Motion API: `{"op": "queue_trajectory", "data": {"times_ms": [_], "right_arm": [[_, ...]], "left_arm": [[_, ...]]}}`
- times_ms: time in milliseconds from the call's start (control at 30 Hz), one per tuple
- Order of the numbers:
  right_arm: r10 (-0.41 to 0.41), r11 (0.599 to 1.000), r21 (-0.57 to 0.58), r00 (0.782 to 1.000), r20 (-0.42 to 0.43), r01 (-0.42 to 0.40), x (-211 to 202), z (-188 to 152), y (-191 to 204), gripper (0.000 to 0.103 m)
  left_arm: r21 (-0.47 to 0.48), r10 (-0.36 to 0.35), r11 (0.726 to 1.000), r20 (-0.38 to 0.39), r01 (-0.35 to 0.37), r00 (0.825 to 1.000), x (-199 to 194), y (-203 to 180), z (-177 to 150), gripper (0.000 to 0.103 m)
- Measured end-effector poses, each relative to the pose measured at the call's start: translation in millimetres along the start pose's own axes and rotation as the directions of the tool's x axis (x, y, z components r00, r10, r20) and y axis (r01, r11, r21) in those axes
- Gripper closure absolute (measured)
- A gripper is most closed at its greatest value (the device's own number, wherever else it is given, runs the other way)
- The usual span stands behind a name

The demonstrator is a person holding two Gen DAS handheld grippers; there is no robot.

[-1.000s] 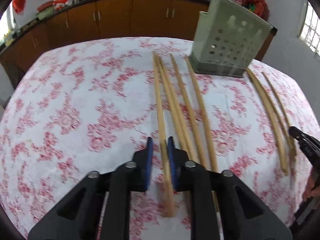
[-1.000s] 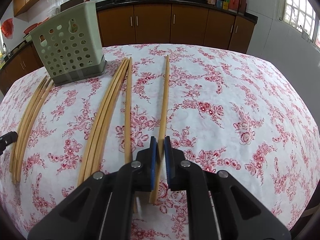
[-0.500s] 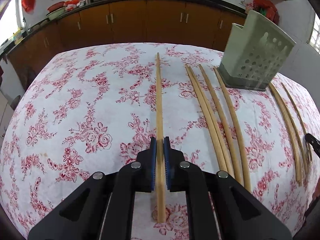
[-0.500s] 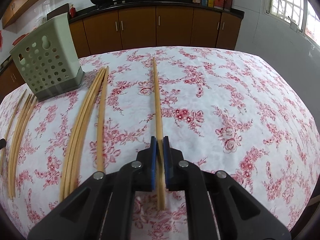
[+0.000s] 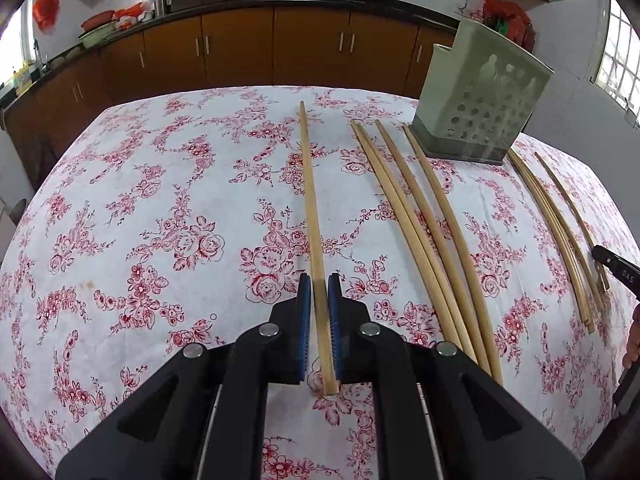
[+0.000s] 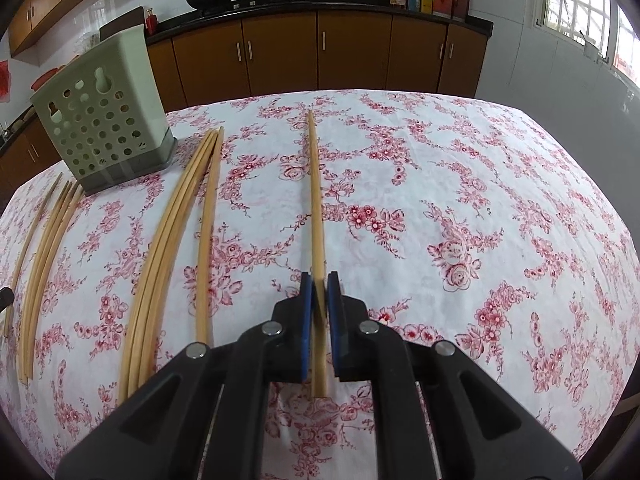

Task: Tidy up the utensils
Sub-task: 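Lift the chopstick with the right gripper and raise it upright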

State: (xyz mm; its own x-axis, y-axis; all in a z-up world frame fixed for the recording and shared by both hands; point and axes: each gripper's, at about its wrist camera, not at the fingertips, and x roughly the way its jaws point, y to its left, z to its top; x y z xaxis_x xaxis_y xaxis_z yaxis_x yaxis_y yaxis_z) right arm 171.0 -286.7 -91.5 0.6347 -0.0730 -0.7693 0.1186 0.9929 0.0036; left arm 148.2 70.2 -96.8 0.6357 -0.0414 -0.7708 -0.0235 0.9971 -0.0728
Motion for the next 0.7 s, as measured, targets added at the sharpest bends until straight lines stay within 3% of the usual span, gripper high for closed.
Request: {"op": "queue_trajectory", "data": {"times_ms": [333, 533, 700], "right_arm": [[-0.004, 1.0, -0.023, 1.0, -0.002, 0.004, -5.1, -6.0, 2.5, 0.093], [0.035, 0.999, -0.007, 0.999, -0.01, -0.035, -9.3, -8.8, -2.3, 0.095], [0.06, 0.998, 0.023, 0.997, 0.042, -0.061, -27.7, -7.9, -8.7, 0.095]], "left_arm": [[0.029, 0.036, 0.999, -0.002, -0.036, 0.999, -5.1, -5.2, -7.7, 0.093], [0.047, 0.064, 0.997, -0.003, -0.064, 0.998, -7.9, -9.1, -12.3, 0.095], [0.029, 0.054, 0.998, -0.015, -0.054, 0.998, -13.5, -8.2, -9.9, 0.095]]}}
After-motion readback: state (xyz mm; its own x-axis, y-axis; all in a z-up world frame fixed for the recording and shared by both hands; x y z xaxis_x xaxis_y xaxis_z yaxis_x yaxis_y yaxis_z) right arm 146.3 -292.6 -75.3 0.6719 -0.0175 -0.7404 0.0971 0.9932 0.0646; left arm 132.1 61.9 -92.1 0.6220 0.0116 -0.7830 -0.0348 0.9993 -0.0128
